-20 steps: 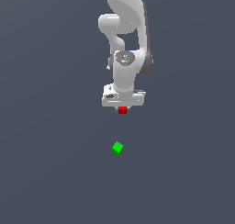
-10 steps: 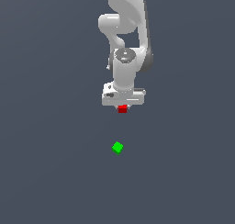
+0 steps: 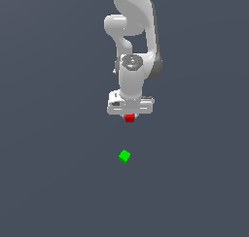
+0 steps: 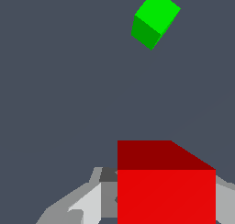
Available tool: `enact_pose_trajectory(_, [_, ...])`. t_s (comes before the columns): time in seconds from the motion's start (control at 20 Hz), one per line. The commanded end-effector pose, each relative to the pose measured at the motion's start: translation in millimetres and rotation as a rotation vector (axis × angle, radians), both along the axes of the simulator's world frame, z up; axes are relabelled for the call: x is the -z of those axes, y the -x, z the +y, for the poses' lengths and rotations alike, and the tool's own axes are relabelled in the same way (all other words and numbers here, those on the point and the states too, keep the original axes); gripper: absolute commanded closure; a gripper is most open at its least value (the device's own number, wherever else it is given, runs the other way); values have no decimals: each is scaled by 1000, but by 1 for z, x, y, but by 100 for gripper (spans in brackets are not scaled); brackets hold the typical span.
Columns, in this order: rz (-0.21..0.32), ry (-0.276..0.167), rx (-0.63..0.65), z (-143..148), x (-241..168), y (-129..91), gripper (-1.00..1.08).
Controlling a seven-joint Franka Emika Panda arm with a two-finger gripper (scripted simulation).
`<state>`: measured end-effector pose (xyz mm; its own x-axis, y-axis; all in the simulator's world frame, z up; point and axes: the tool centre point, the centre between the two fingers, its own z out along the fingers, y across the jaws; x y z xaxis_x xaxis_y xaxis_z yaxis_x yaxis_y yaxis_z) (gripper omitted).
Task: Stack the red cube on top of the green cube.
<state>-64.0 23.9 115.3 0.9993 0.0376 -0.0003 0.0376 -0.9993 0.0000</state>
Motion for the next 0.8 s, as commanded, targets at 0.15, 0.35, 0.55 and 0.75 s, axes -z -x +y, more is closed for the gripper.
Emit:
enact_pose_trajectory(0.15, [0,0,0,-3,8,-21,108])
enact_pose_trajectory(0.35, [0,0,0,-7,16,-43,108])
enact_pose_trajectory(0.55, [0,0,0,-10,24,-67,108])
enact_pose_trajectory(0.75, [0,0,0,-14,33,-91,108])
